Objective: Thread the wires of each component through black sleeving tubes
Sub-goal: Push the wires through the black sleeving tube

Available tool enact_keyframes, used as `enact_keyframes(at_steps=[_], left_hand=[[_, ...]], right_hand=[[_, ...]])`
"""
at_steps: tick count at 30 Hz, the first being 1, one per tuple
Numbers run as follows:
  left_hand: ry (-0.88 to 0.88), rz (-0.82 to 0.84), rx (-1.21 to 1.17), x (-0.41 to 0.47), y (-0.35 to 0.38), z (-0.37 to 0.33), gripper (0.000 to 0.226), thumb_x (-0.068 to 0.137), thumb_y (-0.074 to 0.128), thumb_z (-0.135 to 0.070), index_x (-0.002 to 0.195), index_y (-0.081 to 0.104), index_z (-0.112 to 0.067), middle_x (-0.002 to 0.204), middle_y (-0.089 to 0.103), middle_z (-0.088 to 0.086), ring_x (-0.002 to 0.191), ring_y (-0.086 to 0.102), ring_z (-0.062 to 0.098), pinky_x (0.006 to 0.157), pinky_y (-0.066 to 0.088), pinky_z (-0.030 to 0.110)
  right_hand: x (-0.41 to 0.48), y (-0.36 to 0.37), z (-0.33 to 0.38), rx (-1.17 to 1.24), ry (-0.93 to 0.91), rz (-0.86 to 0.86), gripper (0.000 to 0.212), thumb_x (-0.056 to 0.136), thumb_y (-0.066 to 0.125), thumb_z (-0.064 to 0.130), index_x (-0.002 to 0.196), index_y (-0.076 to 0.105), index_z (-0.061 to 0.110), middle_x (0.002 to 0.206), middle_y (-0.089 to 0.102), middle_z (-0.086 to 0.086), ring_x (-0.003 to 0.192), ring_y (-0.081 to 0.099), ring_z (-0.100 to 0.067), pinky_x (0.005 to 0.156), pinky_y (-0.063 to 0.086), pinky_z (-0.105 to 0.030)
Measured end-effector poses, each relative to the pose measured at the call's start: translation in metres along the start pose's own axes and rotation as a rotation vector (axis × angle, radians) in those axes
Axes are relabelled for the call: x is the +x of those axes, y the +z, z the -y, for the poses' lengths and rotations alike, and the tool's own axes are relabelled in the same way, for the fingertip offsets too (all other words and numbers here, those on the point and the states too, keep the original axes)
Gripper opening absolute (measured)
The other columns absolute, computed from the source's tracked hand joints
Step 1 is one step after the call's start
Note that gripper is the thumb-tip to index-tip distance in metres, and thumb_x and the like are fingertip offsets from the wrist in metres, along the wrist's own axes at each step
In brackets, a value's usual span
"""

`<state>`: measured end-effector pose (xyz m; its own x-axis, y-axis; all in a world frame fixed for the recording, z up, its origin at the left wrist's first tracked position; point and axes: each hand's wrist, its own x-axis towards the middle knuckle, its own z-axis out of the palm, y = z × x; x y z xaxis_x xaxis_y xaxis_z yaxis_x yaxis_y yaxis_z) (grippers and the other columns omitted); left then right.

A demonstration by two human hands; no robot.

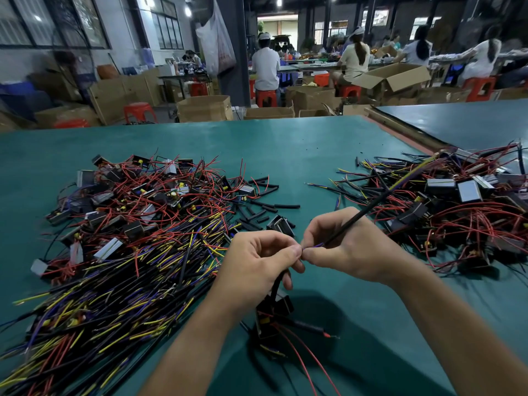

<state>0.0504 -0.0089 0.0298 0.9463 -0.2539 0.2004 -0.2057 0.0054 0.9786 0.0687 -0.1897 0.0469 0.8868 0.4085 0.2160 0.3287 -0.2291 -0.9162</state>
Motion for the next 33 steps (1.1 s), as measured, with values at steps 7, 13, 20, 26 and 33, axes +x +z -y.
enact_keyframes(at_steps=[7,13,20,26,33], left_hand=[[-0.052,-0.134,-0.005,0.002,0.001,-0.001,0.017,0.089,0.062,0.001,0.073,0.068,0.001,0.058,0.067,0.01,0.035,0.051,0.016,0.036,0.035,0.013],[-0.032,-0.113,0.011,0.001,-0.002,-0.001,0.019,0.086,0.065,-0.001,0.069,0.069,-0.008,0.06,0.068,0.008,0.037,0.053,0.016,0.038,0.036,0.013],[0.057,-0.089,0.02,0.001,-0.002,0.004,0.013,0.075,0.078,0.001,0.072,0.067,-0.006,0.057,0.063,0.003,0.039,0.049,0.015,0.041,0.044,0.024],[0.14,-0.109,0.092,0.001,0.001,0.004,0.015,0.075,0.078,-0.007,0.07,0.065,-0.011,0.055,0.06,0.005,0.038,0.047,0.013,0.04,0.044,0.035],[0.17,-0.183,0.181,0.001,0.001,0.004,0.019,0.081,0.072,-0.002,0.069,0.061,-0.013,0.054,0.058,0.006,0.036,0.051,0.015,0.038,0.041,0.021]], right_hand=[[0.003,0.014,-0.004,-0.083,-0.079,-0.123,0.015,0.079,0.071,-0.005,0.069,0.064,0.003,0.056,0.061,-0.002,0.052,0.05,-0.009,0.049,0.04,-0.025],[0.005,0.006,-0.002,0.055,-0.053,-0.072,0.014,0.082,0.071,-0.005,0.072,0.067,0.005,0.062,0.066,-0.008,0.059,0.059,-0.016,0.059,0.048,-0.025],[0.004,0.005,0.001,0.162,0.042,-0.05,0.013,0.084,0.069,-0.001,0.073,0.073,0.005,0.065,0.067,-0.013,0.06,0.063,-0.015,0.059,0.054,-0.023],[0.0,0.001,0.004,0.274,0.177,0.041,0.012,0.087,0.066,0.01,0.076,0.069,0.006,0.069,0.063,-0.012,0.06,0.062,-0.019,0.063,0.056,-0.029],[0.002,-0.007,0.003,0.474,0.259,-0.043,0.024,0.075,0.069,0.009,0.095,0.056,0.007,0.068,0.065,-0.006,0.06,0.066,-0.021,0.056,0.057,-0.027]])
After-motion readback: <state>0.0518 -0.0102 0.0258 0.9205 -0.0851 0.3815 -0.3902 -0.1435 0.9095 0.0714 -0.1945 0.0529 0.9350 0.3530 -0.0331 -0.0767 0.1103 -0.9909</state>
